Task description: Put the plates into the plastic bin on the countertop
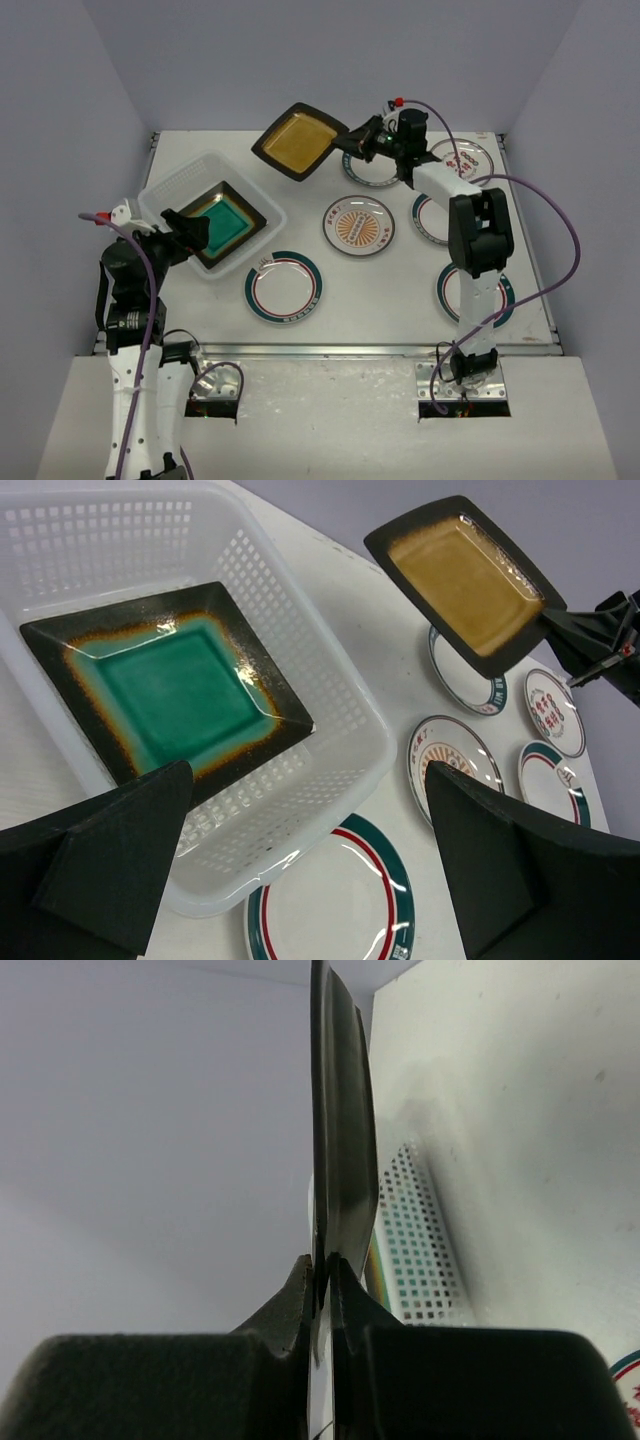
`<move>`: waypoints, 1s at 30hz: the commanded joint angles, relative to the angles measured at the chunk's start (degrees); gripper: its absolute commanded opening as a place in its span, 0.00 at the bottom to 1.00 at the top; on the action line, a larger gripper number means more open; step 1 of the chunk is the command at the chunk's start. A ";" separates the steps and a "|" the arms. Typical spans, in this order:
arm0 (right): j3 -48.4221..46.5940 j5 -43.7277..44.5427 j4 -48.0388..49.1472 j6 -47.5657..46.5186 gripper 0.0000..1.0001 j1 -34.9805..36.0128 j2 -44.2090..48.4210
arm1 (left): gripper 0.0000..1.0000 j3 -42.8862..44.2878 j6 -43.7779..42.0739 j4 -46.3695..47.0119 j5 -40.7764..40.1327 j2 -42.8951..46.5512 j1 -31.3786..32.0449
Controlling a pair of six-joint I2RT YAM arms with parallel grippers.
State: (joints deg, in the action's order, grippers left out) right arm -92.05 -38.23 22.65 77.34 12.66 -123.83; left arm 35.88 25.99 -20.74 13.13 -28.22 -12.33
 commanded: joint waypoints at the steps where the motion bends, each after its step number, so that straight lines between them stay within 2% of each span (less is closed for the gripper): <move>1: 0.49 -3.56 6.34 0.42 0.00 4.59 7.86 | 1.00 3.24 1.17 -2.05 -7.74 2.29 -0.10; 5: 0.93 -1.78 3.16 -1.35 0.00 8.41 8.29 | 1.00 4.76 3.08 -5.17 -15.13 4.92 -0.28; 8: 5.37 2.63 5.05 -1.35 0.00 12.25 9.19 | 1.00 5.79 3.93 -7.30 -19.80 4.85 -0.83; 13: 9.54 8.30 8.85 -0.51 0.00 17.48 9.88 | 1.00 5.87 4.25 -7.49 -20.52 5.90 -1.03; 16: 10.00 15.52 8.76 -0.48 0.00 21.25 9.40 | 1.00 5.96 4.29 -7.65 -20.73 6.03 -1.03; 20: 9.88 26.32 5.28 -1.04 0.00 26.14 9.49 | 1.00 5.96 4.50 -7.83 -21.21 6.85 -1.03; 24: 7.59 32.25 1.88 -1.31 0.00 28.50 8.80 | 1.00 6.22 4.85 -8.57 -22.60 7.56 -1.09; 26: 5.20 37.79 -1.60 -0.11 0.00 30.36 7.54 | 1.00 6.22 5.12 -8.65 -22.97 7.65 -1.03; 30: 4.55 42.82 -3.22 4.40 0.00 31.53 5.26 | 1.00 6.22 5.13 -8.70 -23.14 7.57 -1.03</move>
State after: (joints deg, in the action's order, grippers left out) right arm -81.97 -4.53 12.41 75.98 43.54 -119.10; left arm 40.07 30.52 -30.09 -8.90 -20.93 -12.84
